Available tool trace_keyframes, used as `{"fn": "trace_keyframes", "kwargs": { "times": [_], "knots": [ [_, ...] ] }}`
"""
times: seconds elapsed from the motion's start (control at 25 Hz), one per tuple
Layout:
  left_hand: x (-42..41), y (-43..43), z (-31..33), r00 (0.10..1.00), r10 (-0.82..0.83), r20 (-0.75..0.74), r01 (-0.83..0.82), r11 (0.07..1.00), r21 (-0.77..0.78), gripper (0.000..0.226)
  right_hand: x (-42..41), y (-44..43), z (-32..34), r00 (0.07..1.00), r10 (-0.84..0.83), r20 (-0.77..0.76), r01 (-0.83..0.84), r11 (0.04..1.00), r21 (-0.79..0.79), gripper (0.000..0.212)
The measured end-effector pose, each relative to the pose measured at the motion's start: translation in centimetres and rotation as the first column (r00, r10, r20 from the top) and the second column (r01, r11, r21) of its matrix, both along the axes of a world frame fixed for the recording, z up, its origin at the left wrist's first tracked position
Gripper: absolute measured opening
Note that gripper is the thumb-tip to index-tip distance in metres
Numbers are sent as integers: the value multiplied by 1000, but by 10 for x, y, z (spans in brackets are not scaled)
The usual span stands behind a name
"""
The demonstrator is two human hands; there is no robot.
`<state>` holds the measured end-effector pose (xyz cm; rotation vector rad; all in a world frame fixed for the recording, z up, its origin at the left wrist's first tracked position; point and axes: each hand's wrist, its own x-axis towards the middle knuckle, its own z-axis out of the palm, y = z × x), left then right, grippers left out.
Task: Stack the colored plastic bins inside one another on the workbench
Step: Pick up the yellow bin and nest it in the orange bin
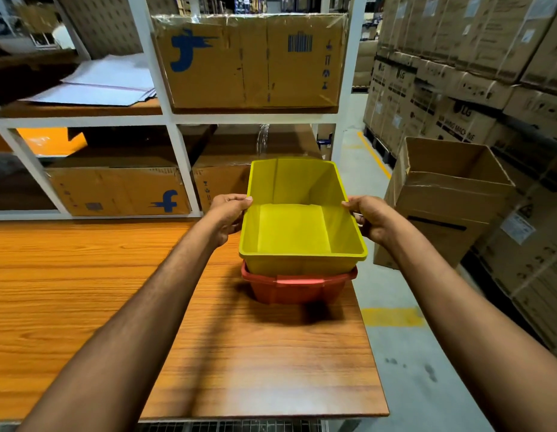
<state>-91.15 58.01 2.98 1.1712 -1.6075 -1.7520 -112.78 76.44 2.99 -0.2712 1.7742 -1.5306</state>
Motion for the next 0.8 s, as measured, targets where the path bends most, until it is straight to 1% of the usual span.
{"fn": "trace_keyframes", "kwargs": {
  "times": [0.16,0.24,0.36,0.4,0.48,0.56,0.64,0.68,0.76,0.8],
  "knots": [
    [-1,-1,-10,998,29,51,-29,1000,8,25,1,-1,-13,1000,-23,1,23,1000,13,19],
    [0,-1,-15,998,33,52,-35,999,32,28,1,-2,-16,1000,-16,-8,16,1000,12,18],
    [4,1,-17,999,37,36,-38,998,46,30,2,-1,-17,998,-18,-64,20,999,31,14],
    [6,2,-17,999,43,25,-44,998,45,30,2,-1,-17,996,-26,-87,28,999,31,16],
    [11,5,-16,997,72,-14,-72,997,26,32,4,1,-18,986,-51,-158,54,998,18,31],
    [18,10,-13,992,116,-55,-118,993,-32,34,7,7,-18,952,-106,-289,111,994,3,40],
    [27,18,-10,983,150,-106,-161,982,-95,33,11,14,-16,899,-158,-409,144,987,-66,39],
    [33,21,-10,979,159,-126,-174,978,-117,32,14,18,-15,878,-175,-445,142,984,-107,37],
    [39,28,-10,979,153,-136,-172,975,-141,30,19,23,-11,859,-189,-476,132,980,-150,34],
    [41,32,-12,982,143,-120,-160,976,-145,31,20,24,-12,859,-188,-477,134,980,-146,33]
  ]
}}
